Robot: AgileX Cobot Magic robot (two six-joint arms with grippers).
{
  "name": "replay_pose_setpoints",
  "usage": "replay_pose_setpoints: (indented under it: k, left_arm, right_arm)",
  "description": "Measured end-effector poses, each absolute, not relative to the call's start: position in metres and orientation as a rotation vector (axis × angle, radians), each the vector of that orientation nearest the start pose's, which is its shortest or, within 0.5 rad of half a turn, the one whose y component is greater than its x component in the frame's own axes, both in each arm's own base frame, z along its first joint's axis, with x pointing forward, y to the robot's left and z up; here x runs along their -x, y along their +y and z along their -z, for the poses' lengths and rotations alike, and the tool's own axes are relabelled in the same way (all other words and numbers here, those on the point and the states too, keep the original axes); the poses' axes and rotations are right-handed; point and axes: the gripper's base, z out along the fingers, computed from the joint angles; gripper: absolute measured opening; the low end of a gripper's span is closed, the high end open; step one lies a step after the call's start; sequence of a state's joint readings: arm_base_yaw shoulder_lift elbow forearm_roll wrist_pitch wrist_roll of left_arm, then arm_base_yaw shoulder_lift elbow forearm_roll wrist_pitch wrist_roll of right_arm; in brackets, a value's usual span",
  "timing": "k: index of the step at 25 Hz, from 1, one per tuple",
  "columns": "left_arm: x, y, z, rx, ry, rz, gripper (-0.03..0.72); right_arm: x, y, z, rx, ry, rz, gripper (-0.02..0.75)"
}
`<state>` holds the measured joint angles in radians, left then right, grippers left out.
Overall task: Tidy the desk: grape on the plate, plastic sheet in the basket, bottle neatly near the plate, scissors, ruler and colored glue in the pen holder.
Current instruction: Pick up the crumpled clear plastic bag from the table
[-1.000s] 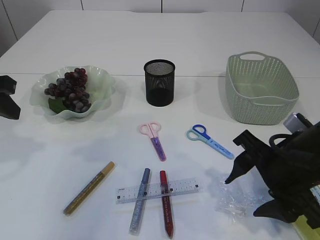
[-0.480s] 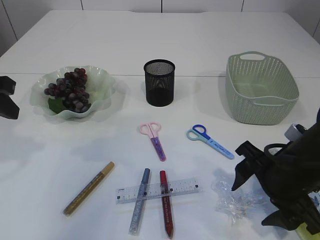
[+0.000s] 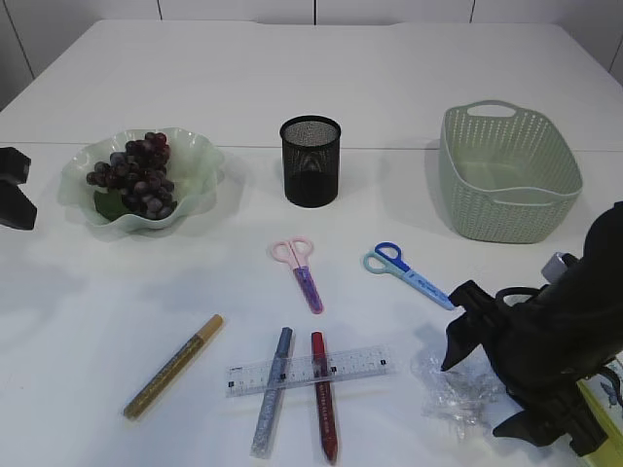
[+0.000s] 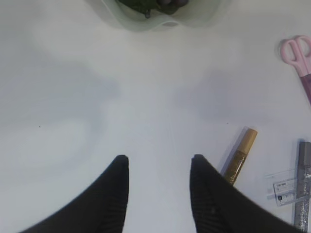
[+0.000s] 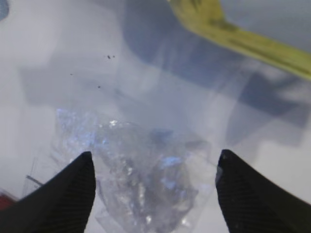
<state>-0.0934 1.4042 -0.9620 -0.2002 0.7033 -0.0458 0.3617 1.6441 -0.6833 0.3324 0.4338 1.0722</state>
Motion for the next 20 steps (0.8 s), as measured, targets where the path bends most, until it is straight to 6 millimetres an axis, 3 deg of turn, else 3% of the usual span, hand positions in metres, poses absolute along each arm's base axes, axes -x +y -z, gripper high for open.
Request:
replay_pose_setpoints:
  k: [7, 20]
  left_arm:
    - [-0.2771, -0.0371, -0.2633, 0.087, 2.624, 0.260, 0.308]
    - [-0.2775, -0.0370, -0.2634, 0.087, 2.619, 0.259, 0.308]
  right_arm:
    - [-0.2424, 0.1054, -0.1306, -1.475, 2.662, -0.456, 0.579]
    - [-0.2419, 0.1059, -0.1306, -1.474, 2.670, -0.459, 0.306]
